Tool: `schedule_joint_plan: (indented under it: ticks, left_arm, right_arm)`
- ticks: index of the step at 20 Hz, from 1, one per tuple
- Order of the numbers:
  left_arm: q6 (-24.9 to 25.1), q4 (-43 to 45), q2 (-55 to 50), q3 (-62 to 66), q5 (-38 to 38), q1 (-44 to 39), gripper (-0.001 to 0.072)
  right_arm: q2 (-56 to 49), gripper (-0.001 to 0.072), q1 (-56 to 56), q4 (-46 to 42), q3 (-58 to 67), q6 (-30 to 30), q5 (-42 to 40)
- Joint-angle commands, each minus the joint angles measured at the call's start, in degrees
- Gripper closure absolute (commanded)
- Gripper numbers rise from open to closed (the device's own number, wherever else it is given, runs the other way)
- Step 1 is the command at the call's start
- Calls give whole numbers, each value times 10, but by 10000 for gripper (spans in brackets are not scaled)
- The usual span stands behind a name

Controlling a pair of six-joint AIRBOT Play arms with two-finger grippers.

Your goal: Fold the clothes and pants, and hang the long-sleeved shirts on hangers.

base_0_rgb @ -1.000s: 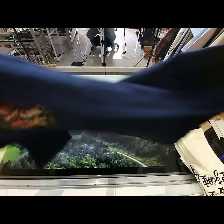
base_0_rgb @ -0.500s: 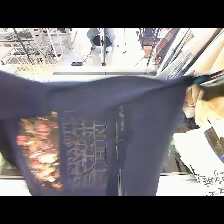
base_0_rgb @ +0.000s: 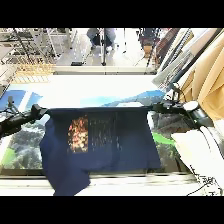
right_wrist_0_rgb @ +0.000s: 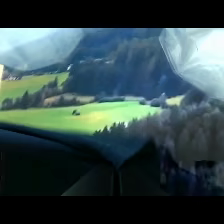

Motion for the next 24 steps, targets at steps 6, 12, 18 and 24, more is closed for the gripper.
schedule_joint_plan:
  ticks: [6,12,18,24]
  left_arm:
    - [-102,151,-85,76,-211,32,702]
    - [-120,238,-85,76,-297,43,701]
    - [-122,262,-83,76,-375,52,210]
    - [-201,511,83,-115,-294,60,267]
  right_arm:
    - [-57,700,3,-29,62,64,191]
    - [-57,700,5,-115,33,155,307]
    - [-47,246,0,-158,16,175,271]
    - [7,252,-94,-177,-84,152,336]
